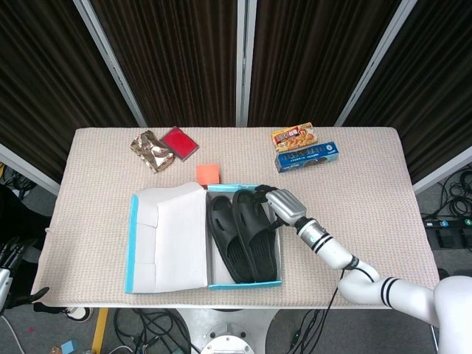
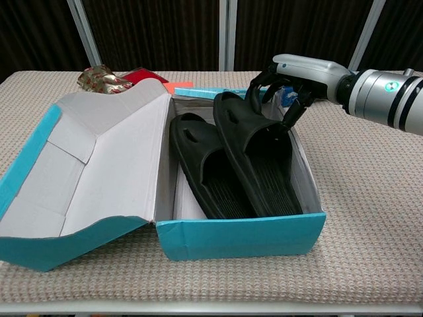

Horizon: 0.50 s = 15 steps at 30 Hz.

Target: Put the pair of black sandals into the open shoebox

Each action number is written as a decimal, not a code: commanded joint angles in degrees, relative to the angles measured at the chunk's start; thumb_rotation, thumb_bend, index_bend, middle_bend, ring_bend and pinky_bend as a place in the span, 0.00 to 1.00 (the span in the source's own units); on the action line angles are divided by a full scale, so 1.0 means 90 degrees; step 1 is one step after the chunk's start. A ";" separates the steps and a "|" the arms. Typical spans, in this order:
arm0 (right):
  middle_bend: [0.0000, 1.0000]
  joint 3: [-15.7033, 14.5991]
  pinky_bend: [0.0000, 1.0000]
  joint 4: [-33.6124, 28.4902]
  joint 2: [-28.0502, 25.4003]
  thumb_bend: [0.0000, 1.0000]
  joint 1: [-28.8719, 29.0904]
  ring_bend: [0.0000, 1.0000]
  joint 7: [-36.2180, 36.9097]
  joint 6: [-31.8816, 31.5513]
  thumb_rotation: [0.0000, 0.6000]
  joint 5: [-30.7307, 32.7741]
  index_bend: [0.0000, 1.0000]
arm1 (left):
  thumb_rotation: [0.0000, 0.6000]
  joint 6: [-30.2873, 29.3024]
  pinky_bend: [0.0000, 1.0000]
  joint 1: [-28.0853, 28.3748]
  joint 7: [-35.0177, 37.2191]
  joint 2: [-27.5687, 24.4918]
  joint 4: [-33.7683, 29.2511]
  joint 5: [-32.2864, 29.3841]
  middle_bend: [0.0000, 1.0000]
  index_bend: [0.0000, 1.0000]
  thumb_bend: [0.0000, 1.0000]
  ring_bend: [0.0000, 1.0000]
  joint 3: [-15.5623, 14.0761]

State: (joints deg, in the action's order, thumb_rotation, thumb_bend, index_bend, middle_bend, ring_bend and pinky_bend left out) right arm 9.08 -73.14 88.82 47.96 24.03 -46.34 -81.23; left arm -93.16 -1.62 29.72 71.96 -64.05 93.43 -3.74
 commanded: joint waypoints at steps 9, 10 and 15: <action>0.23 0.0040 0.14 -0.0612 -0.0633 0.00 0.0083 0.00 -0.0261 0.0408 1.00 0.0300 0.10 | 1.00 0.0016 0.11 0.0018 -0.0035 -0.0027 -0.0067 0.0020 0.14 0.11 0.07 0.00 -0.0010; 0.22 0.0053 0.13 -0.0690 -0.0703 0.00 0.0080 0.00 -0.0296 0.0426 1.00 0.0340 0.08 | 1.00 0.0015 0.11 0.0020 -0.0040 -0.0027 -0.0076 0.0023 0.14 0.11 0.07 0.00 -0.0010; 0.21 0.0154 0.12 -0.1117 -0.1030 0.00 0.0006 0.00 -0.0387 0.0329 1.00 0.0482 0.07 | 1.00 0.0008 0.11 0.0027 -0.0062 -0.0044 -0.0132 0.0044 0.14 0.11 0.07 0.00 -0.0018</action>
State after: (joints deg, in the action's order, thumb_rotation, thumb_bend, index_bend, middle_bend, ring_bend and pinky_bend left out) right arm 10.05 -82.10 80.36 48.28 20.82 -43.10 -77.45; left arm -93.09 -1.38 29.17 71.57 -65.24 93.82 -3.89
